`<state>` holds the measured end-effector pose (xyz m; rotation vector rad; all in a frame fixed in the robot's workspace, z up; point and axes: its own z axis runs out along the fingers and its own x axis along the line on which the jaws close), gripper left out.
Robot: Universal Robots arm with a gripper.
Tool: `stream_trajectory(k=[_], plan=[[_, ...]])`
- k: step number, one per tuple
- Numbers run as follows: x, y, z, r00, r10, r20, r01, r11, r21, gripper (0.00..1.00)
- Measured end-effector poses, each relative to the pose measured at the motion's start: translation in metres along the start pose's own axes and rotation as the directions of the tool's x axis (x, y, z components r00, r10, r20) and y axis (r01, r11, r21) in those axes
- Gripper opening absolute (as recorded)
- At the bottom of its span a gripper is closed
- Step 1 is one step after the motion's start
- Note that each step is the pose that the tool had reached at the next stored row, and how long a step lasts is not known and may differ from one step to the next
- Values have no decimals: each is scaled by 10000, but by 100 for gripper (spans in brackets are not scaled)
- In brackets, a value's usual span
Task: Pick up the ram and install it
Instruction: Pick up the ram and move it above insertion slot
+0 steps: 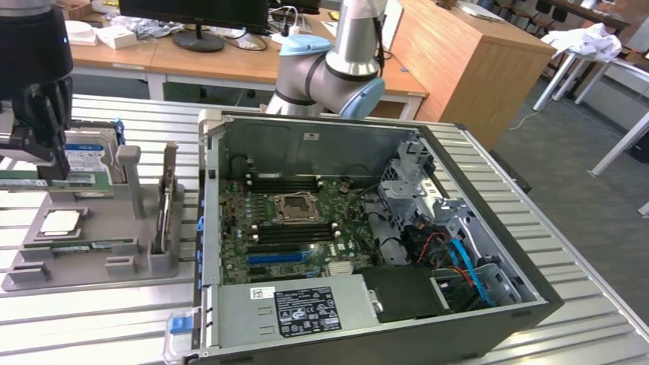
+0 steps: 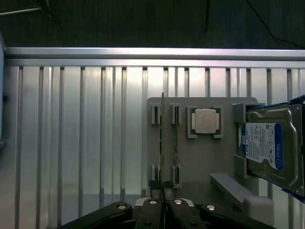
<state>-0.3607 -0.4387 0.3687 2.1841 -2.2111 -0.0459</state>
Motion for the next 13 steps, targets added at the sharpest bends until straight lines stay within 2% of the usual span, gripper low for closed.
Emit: stream_trajectory(k=[13], plan=[[1,9,-196,10000,-2,0,2,10000,0,12]])
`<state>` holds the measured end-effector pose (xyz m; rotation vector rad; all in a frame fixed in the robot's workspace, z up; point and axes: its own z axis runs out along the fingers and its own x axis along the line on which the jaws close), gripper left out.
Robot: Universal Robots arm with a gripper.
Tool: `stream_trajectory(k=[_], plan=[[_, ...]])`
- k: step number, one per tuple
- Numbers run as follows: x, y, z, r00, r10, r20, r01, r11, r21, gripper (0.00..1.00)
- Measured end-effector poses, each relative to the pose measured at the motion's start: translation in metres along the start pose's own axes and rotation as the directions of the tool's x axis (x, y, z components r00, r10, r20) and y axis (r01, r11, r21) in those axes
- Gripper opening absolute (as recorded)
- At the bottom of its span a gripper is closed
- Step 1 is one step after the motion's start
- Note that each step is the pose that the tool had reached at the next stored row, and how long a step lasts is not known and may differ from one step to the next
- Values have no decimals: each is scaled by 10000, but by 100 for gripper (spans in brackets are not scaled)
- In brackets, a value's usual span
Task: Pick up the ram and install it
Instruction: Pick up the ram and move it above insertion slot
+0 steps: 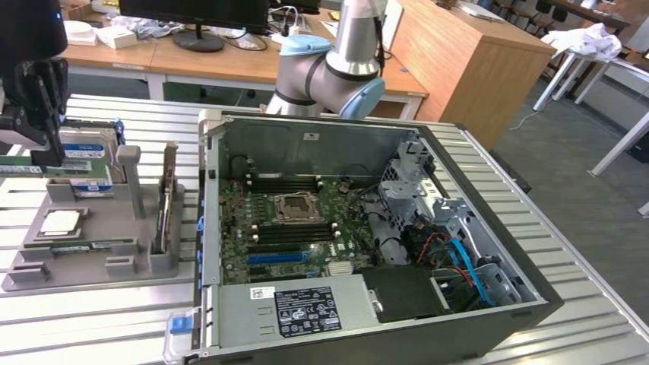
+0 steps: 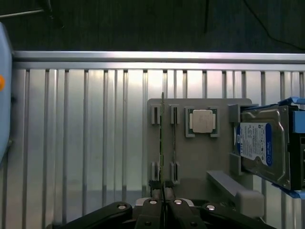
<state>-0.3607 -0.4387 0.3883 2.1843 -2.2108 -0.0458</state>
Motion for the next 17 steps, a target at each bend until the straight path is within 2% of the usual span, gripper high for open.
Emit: stream_trajectory(k=[5,17], plan=[[0,2,-50,10000,0,1,0,10000,1,12],[0,-9,-53,10000,-2,-1,2,10000,-2,12]])
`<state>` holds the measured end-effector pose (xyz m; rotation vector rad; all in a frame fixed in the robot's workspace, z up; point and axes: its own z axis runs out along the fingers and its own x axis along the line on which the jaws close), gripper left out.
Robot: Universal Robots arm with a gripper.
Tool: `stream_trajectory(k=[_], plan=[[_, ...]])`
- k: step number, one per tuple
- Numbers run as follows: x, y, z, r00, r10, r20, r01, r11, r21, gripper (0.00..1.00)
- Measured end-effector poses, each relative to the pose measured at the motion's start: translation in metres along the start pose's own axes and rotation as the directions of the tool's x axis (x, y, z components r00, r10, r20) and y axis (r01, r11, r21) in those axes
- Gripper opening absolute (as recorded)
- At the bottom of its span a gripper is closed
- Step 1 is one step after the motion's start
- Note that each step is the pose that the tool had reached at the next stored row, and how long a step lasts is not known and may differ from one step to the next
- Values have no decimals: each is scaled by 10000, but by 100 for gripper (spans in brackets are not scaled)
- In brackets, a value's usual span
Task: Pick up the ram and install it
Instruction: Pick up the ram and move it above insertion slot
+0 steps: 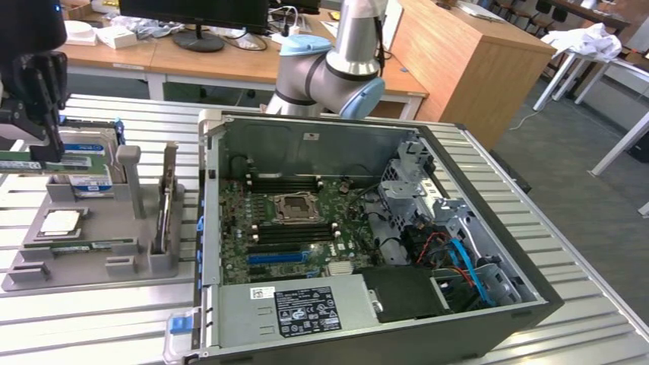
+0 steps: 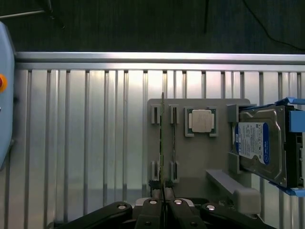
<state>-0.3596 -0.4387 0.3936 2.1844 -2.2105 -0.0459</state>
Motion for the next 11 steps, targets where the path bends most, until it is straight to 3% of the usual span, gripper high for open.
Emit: stream_trajectory(k=[11], plan=[[-2,-102,-4,10000,1,1,-1,10000,1,12]])
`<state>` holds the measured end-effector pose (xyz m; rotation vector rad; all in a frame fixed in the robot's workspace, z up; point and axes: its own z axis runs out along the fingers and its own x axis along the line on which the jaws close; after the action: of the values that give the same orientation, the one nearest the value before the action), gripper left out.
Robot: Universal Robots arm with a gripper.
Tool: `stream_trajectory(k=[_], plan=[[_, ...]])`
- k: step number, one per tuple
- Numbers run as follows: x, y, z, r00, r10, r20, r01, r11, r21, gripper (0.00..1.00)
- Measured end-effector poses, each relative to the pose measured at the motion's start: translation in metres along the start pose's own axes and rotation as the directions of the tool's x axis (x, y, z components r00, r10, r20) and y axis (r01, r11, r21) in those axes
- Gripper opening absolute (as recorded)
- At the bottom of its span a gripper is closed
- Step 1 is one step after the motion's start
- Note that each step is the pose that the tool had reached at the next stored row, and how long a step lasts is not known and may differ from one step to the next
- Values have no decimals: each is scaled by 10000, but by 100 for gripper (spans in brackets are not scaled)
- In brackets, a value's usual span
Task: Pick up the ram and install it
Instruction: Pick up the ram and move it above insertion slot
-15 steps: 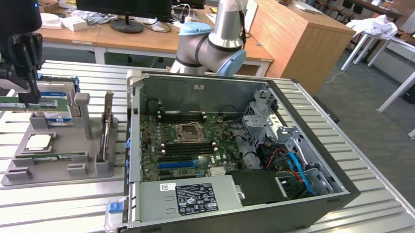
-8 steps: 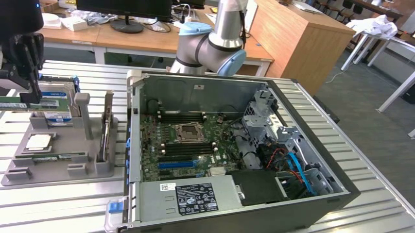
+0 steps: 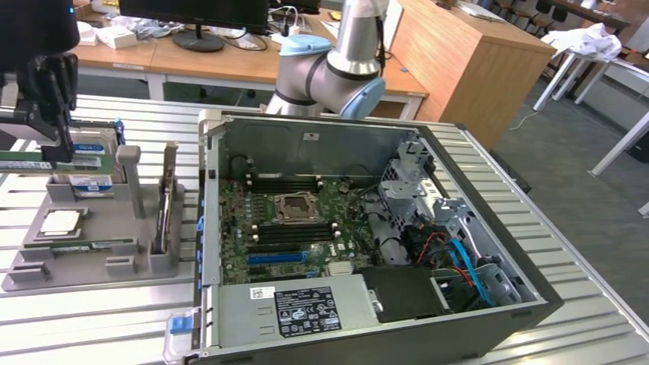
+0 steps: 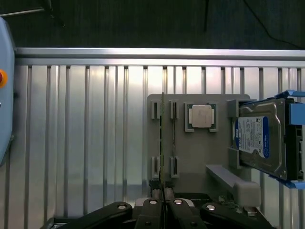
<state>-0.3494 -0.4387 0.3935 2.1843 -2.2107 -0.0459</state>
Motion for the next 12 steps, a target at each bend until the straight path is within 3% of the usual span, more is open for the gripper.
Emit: stream_trajectory(k=[12], plan=[[-4,-296,-13,10000,-3,0,3,10000,1,12]])
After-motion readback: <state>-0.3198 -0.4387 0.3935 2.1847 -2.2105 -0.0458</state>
